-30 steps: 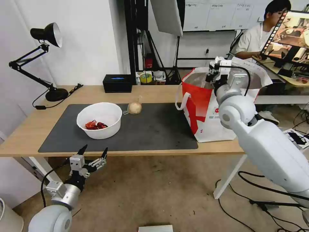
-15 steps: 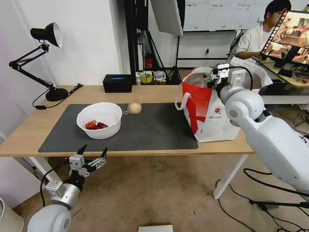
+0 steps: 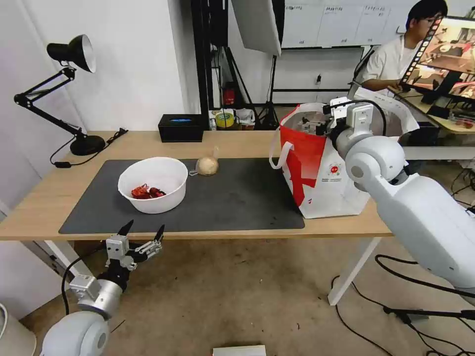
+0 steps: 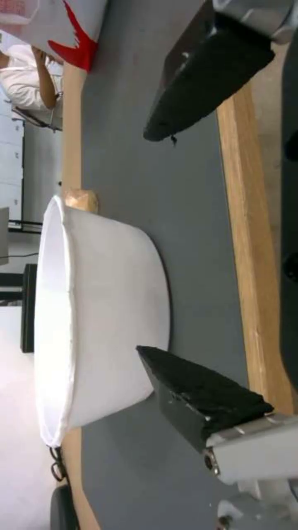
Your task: Pick up the trash from the table and place it into the takeout bag.
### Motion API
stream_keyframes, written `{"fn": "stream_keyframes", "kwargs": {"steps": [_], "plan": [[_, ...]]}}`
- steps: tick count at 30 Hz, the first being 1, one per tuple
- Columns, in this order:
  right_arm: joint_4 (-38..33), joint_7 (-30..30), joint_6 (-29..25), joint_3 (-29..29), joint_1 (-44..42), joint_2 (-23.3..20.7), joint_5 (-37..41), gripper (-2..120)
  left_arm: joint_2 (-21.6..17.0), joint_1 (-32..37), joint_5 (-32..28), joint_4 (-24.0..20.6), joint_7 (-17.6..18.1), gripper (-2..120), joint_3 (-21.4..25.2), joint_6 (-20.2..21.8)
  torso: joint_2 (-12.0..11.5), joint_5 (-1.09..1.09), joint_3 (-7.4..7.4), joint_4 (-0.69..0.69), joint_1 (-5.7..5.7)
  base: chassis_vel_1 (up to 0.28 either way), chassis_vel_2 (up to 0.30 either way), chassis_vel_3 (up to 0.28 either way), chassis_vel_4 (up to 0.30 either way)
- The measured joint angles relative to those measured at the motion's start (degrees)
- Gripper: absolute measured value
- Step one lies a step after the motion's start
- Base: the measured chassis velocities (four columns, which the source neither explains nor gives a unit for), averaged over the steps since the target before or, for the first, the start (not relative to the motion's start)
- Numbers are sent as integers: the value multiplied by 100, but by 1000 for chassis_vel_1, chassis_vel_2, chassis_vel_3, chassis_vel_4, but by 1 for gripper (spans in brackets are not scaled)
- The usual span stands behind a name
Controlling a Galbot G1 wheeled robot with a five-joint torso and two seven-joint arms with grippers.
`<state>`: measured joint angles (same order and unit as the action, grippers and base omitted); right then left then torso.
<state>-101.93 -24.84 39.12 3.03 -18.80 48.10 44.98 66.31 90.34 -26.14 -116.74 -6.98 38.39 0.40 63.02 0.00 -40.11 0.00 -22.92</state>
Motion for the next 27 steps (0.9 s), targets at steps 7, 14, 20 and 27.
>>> {"fn": "stream_keyframes", "kwargs": {"steps": [7,14,20,27], "plan": [[44,719,233,17,132,-138,-636,100,30,-7,-3,11,-1,100,3,0,0,0,0,0,0,0,0,0,0],[64,1066,238,35,154,-285,-901,100,58,-11,8,14,-2,100,-13,0,0,0,0,-1,0,0,0,0,0],[111,1248,237,35,123,-324,-1129,100,60,-11,18,14,-3,100,-20,0,0,0,1,0,0,0,0,0,0],[129,1220,231,35,126,-313,-1096,100,57,0,23,-6,-3,100,-23,-1,0,0,0,0,0,0,0,0,0]]}}
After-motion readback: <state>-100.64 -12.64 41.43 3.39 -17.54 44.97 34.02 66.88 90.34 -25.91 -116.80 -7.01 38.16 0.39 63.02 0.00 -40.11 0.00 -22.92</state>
